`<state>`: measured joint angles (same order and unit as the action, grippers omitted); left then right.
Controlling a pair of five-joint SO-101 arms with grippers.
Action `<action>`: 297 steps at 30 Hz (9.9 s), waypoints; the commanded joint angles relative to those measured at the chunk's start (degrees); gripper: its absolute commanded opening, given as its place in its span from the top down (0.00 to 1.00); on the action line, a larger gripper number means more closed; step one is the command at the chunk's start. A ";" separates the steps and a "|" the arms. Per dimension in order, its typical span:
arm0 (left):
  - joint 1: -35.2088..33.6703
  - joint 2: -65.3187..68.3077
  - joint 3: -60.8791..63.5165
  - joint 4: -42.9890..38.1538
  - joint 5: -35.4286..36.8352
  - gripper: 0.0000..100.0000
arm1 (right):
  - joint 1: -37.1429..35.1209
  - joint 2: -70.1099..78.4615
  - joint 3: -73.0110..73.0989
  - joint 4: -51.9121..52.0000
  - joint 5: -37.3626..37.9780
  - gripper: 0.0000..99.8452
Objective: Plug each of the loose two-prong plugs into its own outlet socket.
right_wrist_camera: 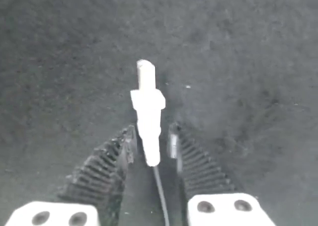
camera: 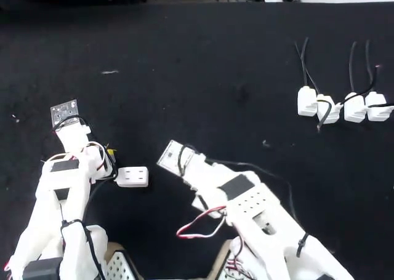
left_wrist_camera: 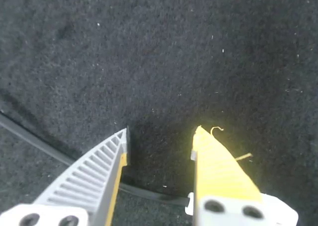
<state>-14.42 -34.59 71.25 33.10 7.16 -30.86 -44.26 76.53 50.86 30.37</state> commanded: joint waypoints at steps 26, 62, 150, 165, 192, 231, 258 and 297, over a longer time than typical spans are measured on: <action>0.40 -0.53 -0.22 -0.79 -0.35 0.78 | -3.96 -1.54 0.13 -3.34 1.23 0.90; -1.01 -1.14 -5.58 8.97 -0.26 0.78 | 0.53 -6.55 -24.22 8.62 -9.23 0.99; 10.59 -69.98 9.89 26.11 3.16 0.78 | -19.08 14.64 -12.88 -33.58 -26.46 0.99; 14.81 -69.98 15.43 22.51 -1.14 0.78 | -18.99 -7.96 -6.37 -25.58 -26.46 0.99; 15.08 -69.98 18.24 21.89 -1.14 0.78 | -18.99 -11.03 -5.76 -26.02 -26.90 0.99; 3.65 -69.98 17.89 20.04 -0.70 0.78 | -6.24 20.88 -19.91 -10.11 -24.53 0.90; 3.56 -69.98 17.71 20.13 -1.05 0.78 | -9.67 35.12 -26.59 -2.90 -23.91 0.90; 10.33 -69.98 9.80 25.76 3.34 0.78 | -19.08 12.00 -18.33 -19.16 -21.36 0.99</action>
<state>-5.63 -104.31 83.74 58.95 9.98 -48.70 -29.85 58.59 33.19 9.71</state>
